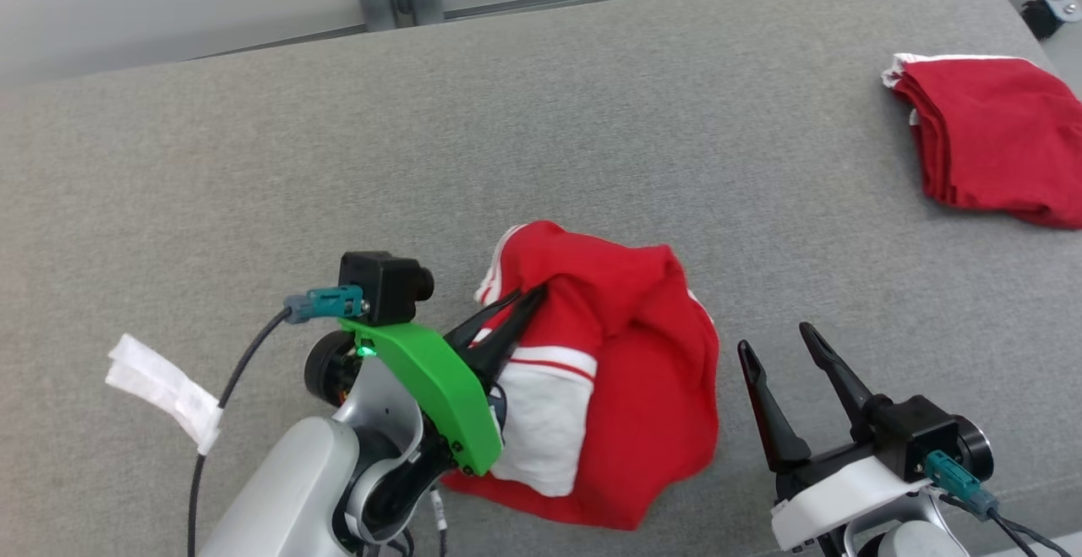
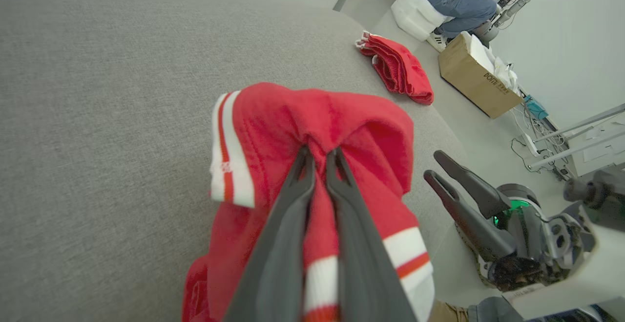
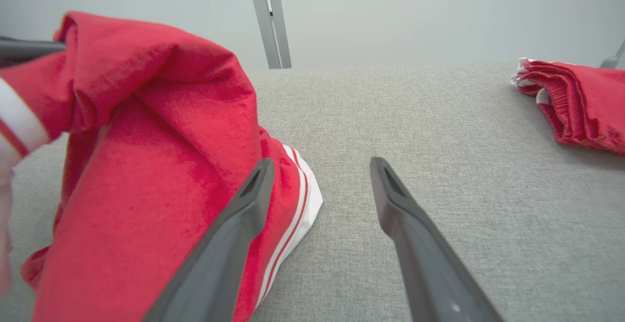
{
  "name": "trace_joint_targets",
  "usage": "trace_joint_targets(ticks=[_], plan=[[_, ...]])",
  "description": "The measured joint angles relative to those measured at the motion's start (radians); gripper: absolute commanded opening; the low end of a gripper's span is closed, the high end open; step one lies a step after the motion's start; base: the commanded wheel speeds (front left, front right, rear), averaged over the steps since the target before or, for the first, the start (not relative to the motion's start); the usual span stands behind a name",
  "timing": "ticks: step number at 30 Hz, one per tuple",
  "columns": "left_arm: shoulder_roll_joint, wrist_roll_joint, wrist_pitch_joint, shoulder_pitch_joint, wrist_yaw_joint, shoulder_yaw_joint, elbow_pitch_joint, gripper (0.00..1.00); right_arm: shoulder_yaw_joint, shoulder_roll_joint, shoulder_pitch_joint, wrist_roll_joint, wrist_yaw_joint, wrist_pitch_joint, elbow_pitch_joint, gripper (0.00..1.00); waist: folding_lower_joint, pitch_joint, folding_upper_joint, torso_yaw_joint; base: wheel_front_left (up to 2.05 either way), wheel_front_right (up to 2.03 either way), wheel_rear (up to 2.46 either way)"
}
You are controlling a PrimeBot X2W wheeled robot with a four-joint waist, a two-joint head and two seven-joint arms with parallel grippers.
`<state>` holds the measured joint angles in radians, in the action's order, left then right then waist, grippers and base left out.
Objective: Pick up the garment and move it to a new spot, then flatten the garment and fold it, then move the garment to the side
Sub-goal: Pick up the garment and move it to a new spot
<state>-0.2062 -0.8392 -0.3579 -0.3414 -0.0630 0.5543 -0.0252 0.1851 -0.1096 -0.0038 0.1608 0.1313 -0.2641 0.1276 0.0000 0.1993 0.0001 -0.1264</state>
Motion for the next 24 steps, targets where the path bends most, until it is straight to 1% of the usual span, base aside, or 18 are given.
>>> trace_joint_targets(ticks=[2,4,5,7,8,9,10,12,14,17,19,21,22,23,24], plan=[[0.003,0.050,0.053,-0.004,-0.003,0.004,0.131,0.00,-0.004,-0.001,0.000,-0.002,0.000,0.000,0.004,1.00,0.0000,0.000,0.0000,-0.022,0.00,0.00,0.00],[0.011,0.105,0.130,-0.015,-0.006,0.016,0.273,0.00,-0.003,0.000,0.001,-0.004,0.000,0.000,0.009,1.00,0.0000,0.000,0.0000,-0.043,0.00,0.00,0.00],[0.016,0.116,0.160,-0.021,-0.008,0.021,0.325,0.00,-0.002,0.000,0.001,-0.005,0.000,0.000,0.010,1.00,0.0000,0.000,0.0000,-0.050,0.00,0.00,0.00],[0.041,0.156,0.247,-0.034,-0.017,0.032,0.436,0.00,0.000,0.001,0.002,-0.006,0.000,0.000,0.014,1.00,0.0000,-0.001,0.0000,-0.064,0.00,0.00,0.00],[0.055,0.169,0.288,-0.042,-0.020,0.038,0.478,0.28,-0.002,0.002,0.002,-0.007,0.000,0.000,0.015,1.00,0.0000,-0.002,0.0000,-0.067,0.00,0.00,0.00],[0.065,0.184,0.324,-0.050,-0.024,0.047,0.506,0.45,-0.003,0.001,0.003,-0.009,0.000,0.000,0.015,1.00,0.0000,-0.004,0.0000,-0.067,0.00,0.00,0.00],[0.076,0.196,0.378,-0.055,-0.024,0.044,0.533,1.00,-0.003,0.000,0.004,-0.016,0.000,0.000,0.014,1.00,0.0000,-0.007,0.0000,-0.066,0.00,0.00,0.00],[0.100,0.199,0.463,-0.056,-0.006,0.025,0.574,1.00,-0.005,0.001,0.006,-0.023,0.000,0.000,0.012,1.00,0.0000,-0.014,0.0000,-0.062,0.00,0.00,0.00],[0.110,0.217,0.560,-0.053,0.008,0.016,0.588,1.00,-0.014,-0.002,0.017,-0.024,0.000,0.000,0.006,1.00,0.0000,-0.025,0.0000,-0.053,0.00,0.00,0.00],[0.119,0.238,0.612,-0.021,0.026,-0.010,0.556,1.00,-0.028,-0.003,0.031,-0.024,0.000,0.000,-0.004,1.00,0.0000,-0.046,0.0000,-0.034,0.00,0.00,0.00],[0.124,0.272,0.616,0.019,0.045,-0.045,0.493,1.00,-0.040,-0.006,0.045,-0.025,0.000,0.000,-0.010,1.00,0.0000,-0.058,0.0000,-0.017,0.00,0.00,0.00],[0.129,0.331,0.620,0.074,0.069,-0.120,0.371,1.00,-0.046,-0.007,0.057,-0.031,0.000,0.000,-0.018,1.00,0.0000,-0.072,0.0000,0.003,0.00,0.00,0.00],[0.129,0.358,0.621,0.106,0.074,-0.149,0.323,1.00,-0.048,-0.007,0.063,-0.033,0.000,0.000,-0.021,1.00,0.0000,-0.080,0.0000,0.011,0.00,0.00,0.00],[0.131,0.383,0.622,0.154,0.080,-0.182,0.273,1.00,-0.053,-0.005,0.069,-0.033,0.000,0.000,-0.026,1.00,0.0000,-0.089,0.0000,0.021,0.00,0.00,0.00],[0.136,0.422,0.622,0.264,0.071,-0.239,0.207,1.00,-0.067,-0.004,0.090,-0.034,0.000,0.000,-0.033,1.00,0.0000,-0.109,0.0000,0.041,0.00,0.00,0.00]])
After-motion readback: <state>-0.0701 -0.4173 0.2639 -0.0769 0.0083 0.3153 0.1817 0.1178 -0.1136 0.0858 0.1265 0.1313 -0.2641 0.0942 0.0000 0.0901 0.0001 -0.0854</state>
